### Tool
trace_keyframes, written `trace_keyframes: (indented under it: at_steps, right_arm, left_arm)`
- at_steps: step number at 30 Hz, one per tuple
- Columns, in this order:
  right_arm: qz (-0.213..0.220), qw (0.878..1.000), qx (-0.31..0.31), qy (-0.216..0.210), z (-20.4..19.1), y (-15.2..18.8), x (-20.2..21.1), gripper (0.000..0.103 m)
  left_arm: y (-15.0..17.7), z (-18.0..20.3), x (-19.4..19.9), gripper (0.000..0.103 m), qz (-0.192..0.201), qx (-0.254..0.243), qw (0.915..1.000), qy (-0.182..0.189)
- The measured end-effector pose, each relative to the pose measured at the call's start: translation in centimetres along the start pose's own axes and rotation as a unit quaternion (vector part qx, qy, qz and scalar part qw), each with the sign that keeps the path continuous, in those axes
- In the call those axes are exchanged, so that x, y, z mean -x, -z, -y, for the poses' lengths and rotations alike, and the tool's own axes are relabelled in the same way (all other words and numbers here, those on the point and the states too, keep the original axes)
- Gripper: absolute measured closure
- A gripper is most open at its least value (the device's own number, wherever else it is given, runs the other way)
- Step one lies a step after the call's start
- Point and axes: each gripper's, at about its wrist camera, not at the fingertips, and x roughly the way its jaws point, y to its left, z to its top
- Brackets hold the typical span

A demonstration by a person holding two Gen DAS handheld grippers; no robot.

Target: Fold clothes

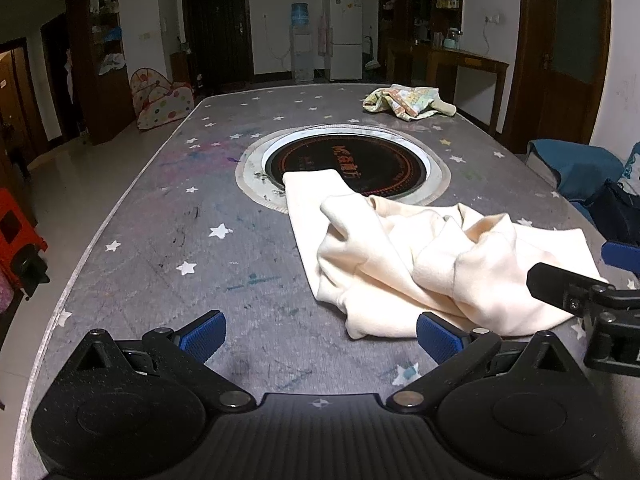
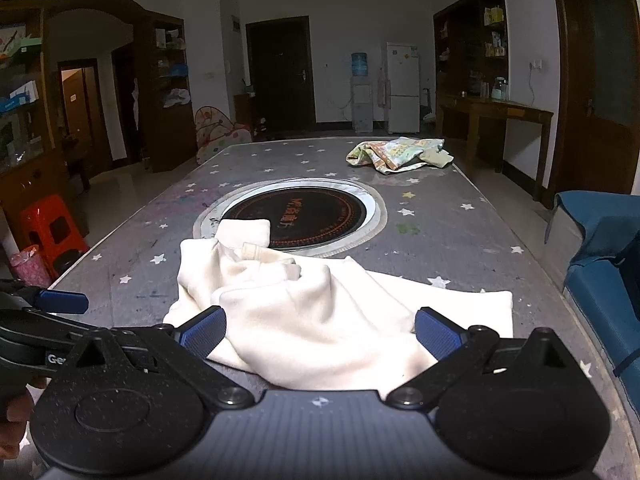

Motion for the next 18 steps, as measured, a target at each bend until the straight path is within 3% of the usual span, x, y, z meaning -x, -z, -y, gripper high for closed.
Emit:
trace_keyframes:
  at_steps: [11, 18]
  right_arm:
    - [-0.011, 1.0, 0.008, -0.01, 0.2, -1.2, -2.0, 0.015]
    - [-0.037, 0.998, -0.032, -0.032, 1.5, -2.4, -5.0, 0.025]
  left_arm:
    - [-1.9, -0.8, -0.3, 0.0, 0.019, 0.006, 0.9998, 0.009]
    - [-3.6, -1.4, -1.9, 0.0, 0.025, 0.022, 0.9992, 0.021]
